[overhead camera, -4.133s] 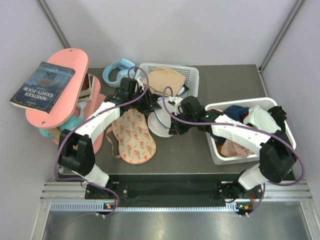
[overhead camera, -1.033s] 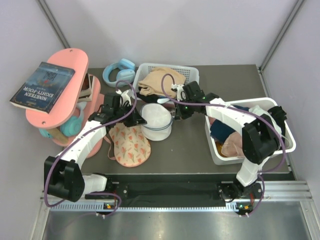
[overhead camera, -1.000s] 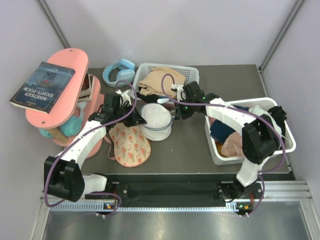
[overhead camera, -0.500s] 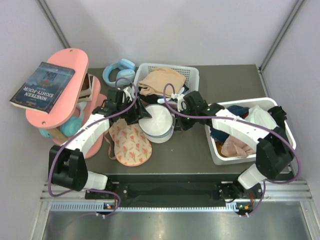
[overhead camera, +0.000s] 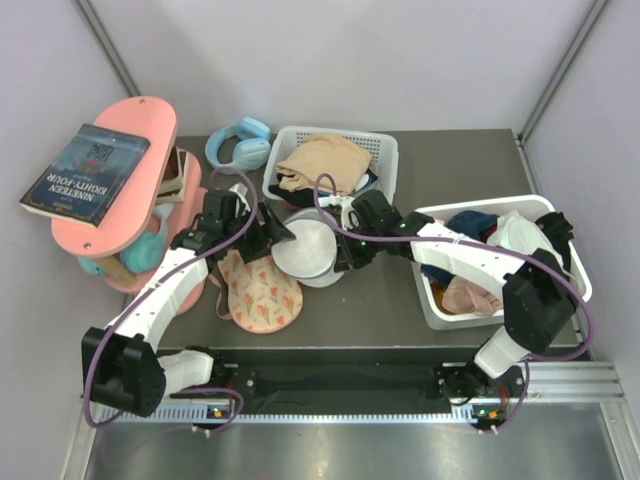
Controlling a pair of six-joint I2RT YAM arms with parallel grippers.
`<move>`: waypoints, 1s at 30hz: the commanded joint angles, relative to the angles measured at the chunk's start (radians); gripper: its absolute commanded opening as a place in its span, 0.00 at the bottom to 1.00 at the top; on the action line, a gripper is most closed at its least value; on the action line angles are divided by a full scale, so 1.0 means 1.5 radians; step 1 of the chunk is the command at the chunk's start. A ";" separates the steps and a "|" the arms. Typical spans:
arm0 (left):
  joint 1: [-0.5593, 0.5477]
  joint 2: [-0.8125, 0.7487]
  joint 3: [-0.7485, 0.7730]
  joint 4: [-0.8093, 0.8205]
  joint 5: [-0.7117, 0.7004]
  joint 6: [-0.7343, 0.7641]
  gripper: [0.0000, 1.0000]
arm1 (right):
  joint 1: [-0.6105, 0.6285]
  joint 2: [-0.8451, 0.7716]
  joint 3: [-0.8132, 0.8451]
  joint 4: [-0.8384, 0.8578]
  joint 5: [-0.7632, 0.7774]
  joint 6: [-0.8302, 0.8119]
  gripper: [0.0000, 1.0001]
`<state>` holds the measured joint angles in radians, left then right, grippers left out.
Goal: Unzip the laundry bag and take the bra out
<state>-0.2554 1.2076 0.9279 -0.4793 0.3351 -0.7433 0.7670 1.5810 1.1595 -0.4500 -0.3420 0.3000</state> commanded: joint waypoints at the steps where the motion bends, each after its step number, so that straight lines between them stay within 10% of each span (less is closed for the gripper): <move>1: 0.003 -0.004 -0.048 0.027 0.010 -0.050 0.81 | 0.009 0.000 0.031 0.027 -0.009 0.003 0.00; 7: 0.003 0.012 -0.054 0.040 -0.011 -0.046 0.76 | 0.011 -0.012 0.013 0.033 -0.009 0.008 0.00; 14: 0.003 0.017 -0.065 0.066 -0.009 -0.049 0.00 | 0.010 -0.018 0.016 0.025 0.010 0.000 0.00; 30: 0.003 -0.001 -0.054 0.027 -0.031 -0.002 0.00 | -0.099 -0.018 0.029 -0.022 0.036 -0.066 0.00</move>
<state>-0.2558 1.2369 0.8402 -0.4274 0.3061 -0.7818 0.6609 1.5784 1.1599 -0.4675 -0.3107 0.2531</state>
